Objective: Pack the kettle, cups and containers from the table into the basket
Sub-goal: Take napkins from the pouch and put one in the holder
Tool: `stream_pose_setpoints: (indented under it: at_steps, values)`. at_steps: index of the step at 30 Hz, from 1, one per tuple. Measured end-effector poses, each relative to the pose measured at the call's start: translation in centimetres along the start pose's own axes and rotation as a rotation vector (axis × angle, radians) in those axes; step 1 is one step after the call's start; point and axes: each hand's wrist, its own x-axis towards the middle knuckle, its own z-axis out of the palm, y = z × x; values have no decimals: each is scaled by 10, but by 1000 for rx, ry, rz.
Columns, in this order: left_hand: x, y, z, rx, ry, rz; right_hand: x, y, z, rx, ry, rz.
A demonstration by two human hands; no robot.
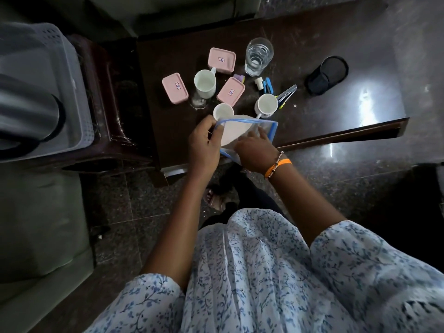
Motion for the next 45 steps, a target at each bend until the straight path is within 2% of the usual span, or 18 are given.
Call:
stream_pose_setpoints:
  at_steps: [6,15,20,30,39,45]
  values:
    - [9,9,9,-9,-34,-30,11,19,-2,140,-60,-67]
    - [29,24,23,6,-74,-51,43,52,-3,64,-129,-154]
    - [40,25,33,12,-102,-105,52,68,-8,142,-77,-131]
    - [60,32,44,38,-145,-163,57,97,-23,372,182,-103]
    - [76,37,53,31,-157,-177,71,107,-22,416,196,-35]
    - [84,37,61,32,-153,-178,77,115,-27,249,222,19]
